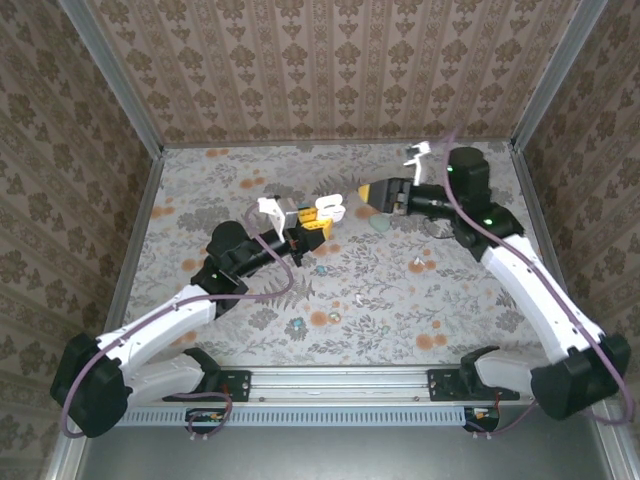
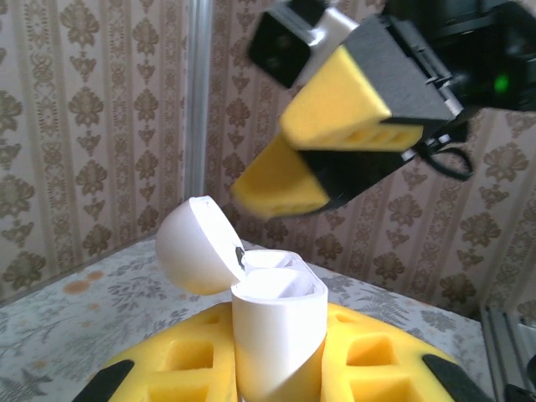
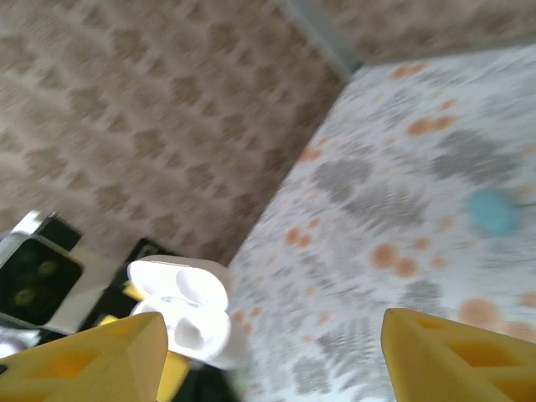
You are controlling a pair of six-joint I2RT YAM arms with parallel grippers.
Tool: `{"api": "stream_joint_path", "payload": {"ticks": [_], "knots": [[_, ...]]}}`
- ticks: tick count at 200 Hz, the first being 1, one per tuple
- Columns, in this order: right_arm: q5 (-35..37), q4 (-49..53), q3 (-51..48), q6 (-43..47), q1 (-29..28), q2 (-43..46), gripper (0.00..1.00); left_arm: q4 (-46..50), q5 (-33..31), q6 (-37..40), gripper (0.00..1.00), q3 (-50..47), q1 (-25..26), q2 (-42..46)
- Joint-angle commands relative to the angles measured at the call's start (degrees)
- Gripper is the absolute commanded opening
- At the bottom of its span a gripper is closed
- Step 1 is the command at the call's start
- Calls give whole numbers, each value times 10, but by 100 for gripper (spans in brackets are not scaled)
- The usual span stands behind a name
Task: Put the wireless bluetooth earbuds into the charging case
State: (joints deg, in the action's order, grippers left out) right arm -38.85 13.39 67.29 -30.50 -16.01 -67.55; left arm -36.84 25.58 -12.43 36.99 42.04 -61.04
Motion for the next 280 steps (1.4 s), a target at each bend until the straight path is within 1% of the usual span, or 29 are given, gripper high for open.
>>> {"api": "stream_joint_path", "payload": {"ticks": [1,10,22,41,57,77,97,112,125,167,219,229,280], "knots": [[162,142,-50,44,71,21,66,2,-40,20,4,-14,4,31],[183,169,-67,48,110,7,64,3,-44,20,4,-19,4,39],[177,206,-77,72,155,-29,64,9,-47,21,4,-22,4,49],[175,245,-62,119,188,-114,63,19,-47,21,4,-24,4,61],[165,258,-46,148,195,-194,62,26,-43,22,4,-23,4,67],[157,258,-28,157,195,-266,61,30,-45,20,4,-25,4,76],[179,258,-17,167,195,-308,61,31,-47,17,4,-26,5,80],[177,272,-8,178,194,-332,61,34,-48,15,4,-25,6,81],[166,279,-8,179,190,-341,61,37,-49,16,4,-25,5,81],[163,278,-15,180,174,-359,60,37,-50,21,4,-18,5,67],[185,291,-17,176,151,-370,59,37,-48,24,4,-14,5,55],[183,295,-18,179,145,-370,56,37,-52,25,4,-15,6,57],[209,304,-41,164,118,-353,56,43,-57,30,4,-18,5,59]]}}
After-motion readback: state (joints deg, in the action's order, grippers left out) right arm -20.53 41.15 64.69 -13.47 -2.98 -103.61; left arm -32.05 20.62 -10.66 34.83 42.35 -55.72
